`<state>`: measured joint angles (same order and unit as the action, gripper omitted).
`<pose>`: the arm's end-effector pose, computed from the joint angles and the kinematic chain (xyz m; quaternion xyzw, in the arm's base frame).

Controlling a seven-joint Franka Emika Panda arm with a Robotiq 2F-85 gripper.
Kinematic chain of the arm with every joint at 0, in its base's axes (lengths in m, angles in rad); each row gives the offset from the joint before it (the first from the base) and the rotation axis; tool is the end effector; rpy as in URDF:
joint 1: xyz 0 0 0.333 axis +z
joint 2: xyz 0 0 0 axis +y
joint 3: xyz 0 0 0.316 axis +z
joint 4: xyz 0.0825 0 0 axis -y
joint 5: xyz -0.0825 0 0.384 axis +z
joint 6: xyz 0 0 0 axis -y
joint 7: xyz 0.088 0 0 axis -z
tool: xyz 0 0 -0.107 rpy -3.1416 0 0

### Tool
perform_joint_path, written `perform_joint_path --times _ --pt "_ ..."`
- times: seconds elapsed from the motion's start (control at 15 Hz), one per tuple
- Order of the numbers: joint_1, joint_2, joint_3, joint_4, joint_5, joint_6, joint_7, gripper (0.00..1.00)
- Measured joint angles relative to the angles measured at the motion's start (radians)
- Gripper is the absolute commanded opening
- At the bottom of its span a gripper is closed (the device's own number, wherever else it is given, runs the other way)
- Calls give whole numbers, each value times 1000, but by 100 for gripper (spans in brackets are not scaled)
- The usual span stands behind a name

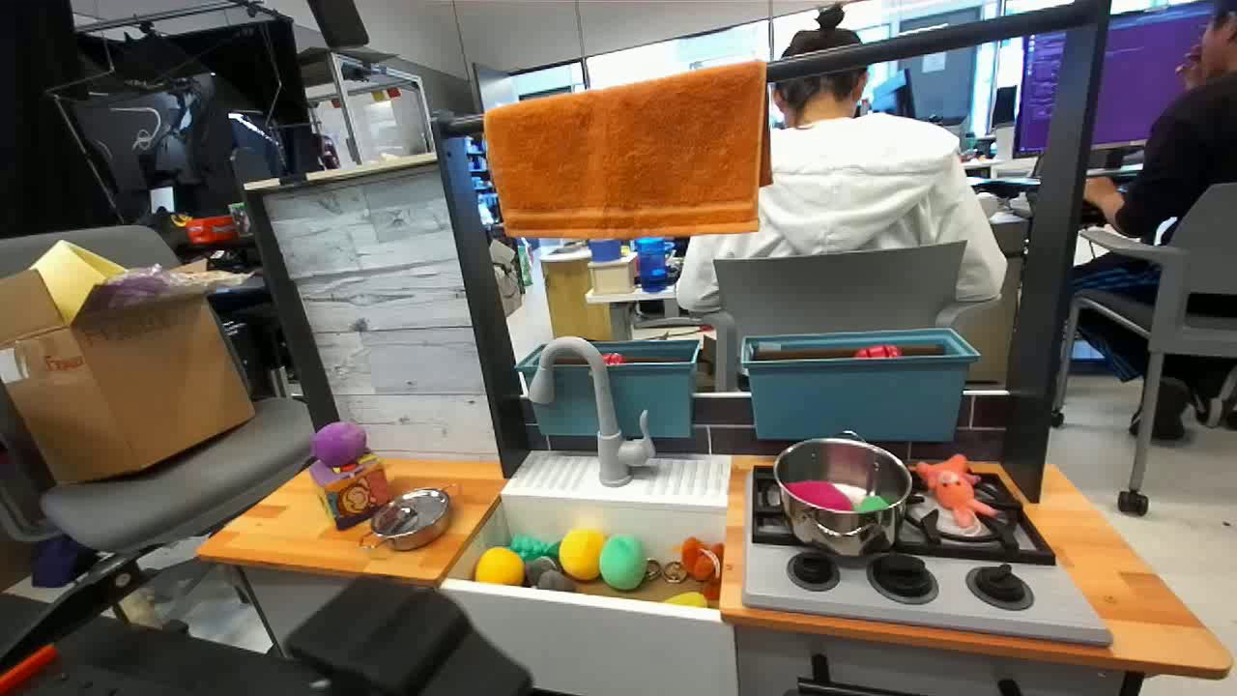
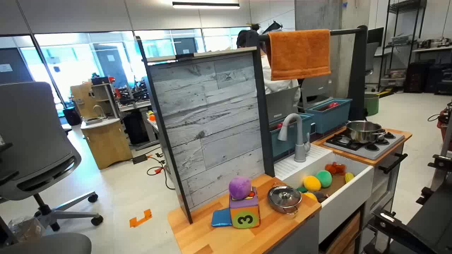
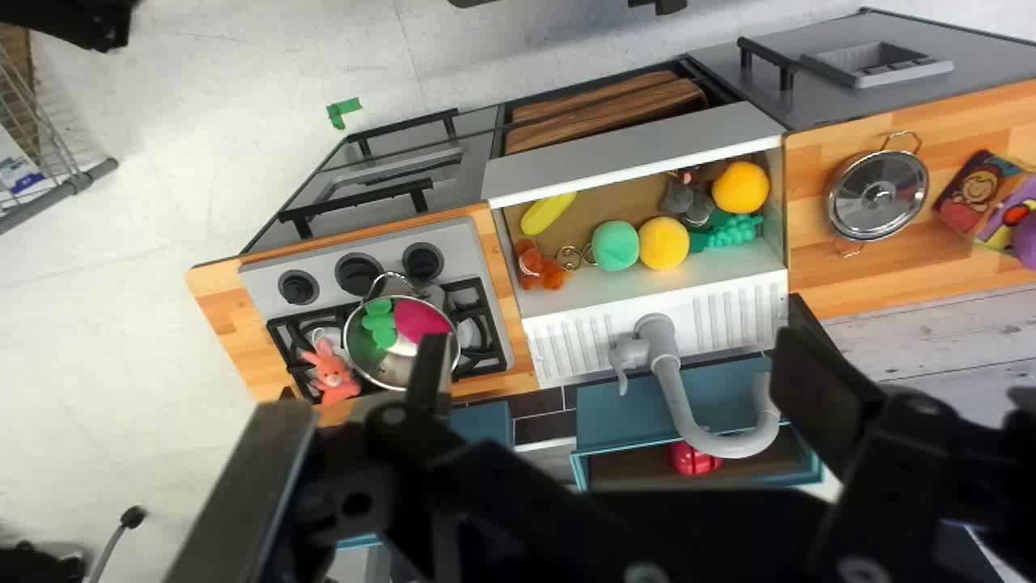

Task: Put the purple plush toy into the sink

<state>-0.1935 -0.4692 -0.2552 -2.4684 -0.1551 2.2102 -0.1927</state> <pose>0.3787 -0.1936 0.4747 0.9917 -0.0799 0.0930 0.0396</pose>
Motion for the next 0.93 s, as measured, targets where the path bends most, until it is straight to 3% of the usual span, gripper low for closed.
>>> perform_joint_path --times 0.93 --pt "14 12 6 1 4 1 -12 100"
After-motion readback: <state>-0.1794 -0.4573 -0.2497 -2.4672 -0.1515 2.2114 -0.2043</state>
